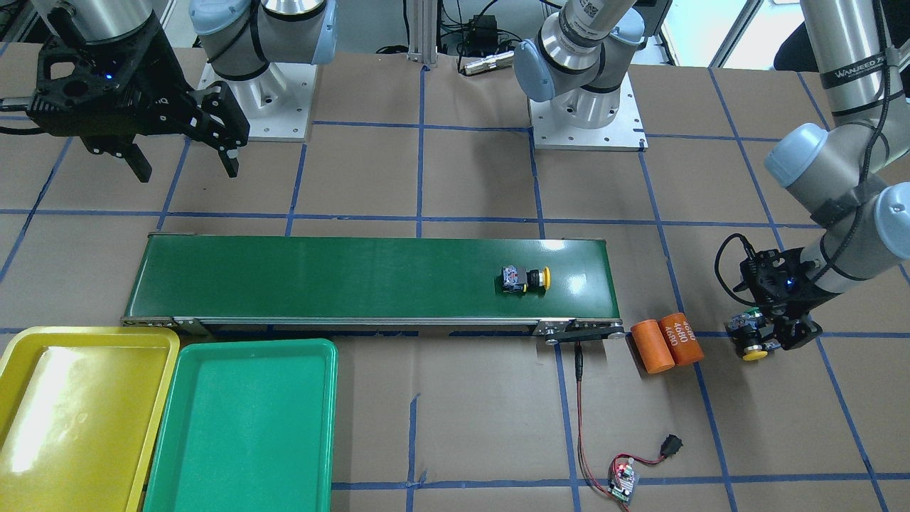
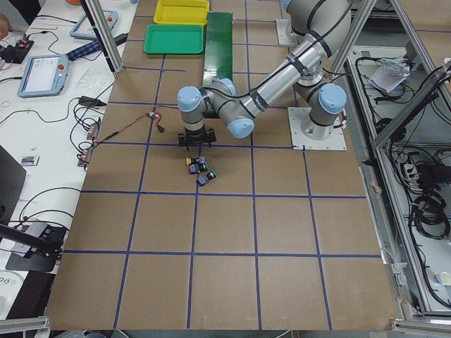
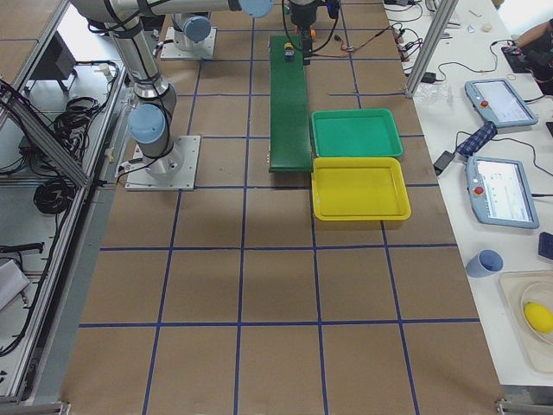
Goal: Sort buttons by color to trays
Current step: 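Return the left gripper to the pile and grasp another yellow-capped button, then place the button on the belt with left gripper while right arm moves to belt end, then draw the left gripper back to the button pile, then grasp a third button with left gripper while right lowers over nearest belt button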
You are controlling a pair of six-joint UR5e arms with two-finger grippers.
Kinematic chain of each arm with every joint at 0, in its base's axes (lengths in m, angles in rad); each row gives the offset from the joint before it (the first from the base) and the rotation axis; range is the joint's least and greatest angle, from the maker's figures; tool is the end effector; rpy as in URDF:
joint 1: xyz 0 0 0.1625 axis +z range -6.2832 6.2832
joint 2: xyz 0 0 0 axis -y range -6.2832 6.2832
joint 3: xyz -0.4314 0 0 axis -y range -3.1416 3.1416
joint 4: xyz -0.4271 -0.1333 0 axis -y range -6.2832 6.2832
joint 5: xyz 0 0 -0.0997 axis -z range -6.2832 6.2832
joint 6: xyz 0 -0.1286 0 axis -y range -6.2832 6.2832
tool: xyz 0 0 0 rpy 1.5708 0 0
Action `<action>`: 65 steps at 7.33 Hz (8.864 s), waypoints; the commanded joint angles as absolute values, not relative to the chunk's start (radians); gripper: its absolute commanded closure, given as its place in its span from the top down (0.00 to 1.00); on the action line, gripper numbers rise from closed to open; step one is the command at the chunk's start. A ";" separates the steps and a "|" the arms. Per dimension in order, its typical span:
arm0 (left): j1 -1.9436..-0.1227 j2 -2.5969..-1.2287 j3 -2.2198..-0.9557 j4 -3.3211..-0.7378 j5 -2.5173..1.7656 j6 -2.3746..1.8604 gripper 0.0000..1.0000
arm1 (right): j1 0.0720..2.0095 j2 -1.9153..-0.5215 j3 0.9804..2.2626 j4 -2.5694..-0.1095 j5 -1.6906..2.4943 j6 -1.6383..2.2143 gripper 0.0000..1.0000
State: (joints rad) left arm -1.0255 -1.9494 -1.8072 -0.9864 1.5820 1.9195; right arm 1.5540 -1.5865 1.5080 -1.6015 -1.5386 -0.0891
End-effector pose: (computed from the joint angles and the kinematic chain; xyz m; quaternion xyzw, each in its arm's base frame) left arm 0.2005 -0.5848 0.1853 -0.6343 -0.7729 -0.0104 0.0126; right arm 0.1285 -0.5344 0.5104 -0.0370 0.9977 -0.0553 0.0132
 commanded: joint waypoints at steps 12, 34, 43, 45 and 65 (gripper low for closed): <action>-0.985 -2.077 -1.747 -1.103 1.522 1.844 1.00 | 1.554 -1.514 1.610 -1.578 -1.575 -0.507 1.00; -1.545 -1.707 -2.025 -1.028 1.503 1.585 1.00 | 1.382 -1.505 2.094 -2.198 -1.525 -1.790 0.99; -1.027 -1.877 -1.827 -1.026 1.511 1.310 1.00 | 1.382 -1.499 2.089 -2.197 -1.542 -1.787 1.00; -1.014 -1.929 -1.780 -1.026 1.647 1.074 1.00 | 1.382 -1.496 2.089 -2.197 -1.543 -1.798 1.00; -1.483 -1.741 -1.793 -1.266 1.605 1.450 0.00 | 1.511 -1.427 2.085 -2.287 -1.555 -1.692 1.00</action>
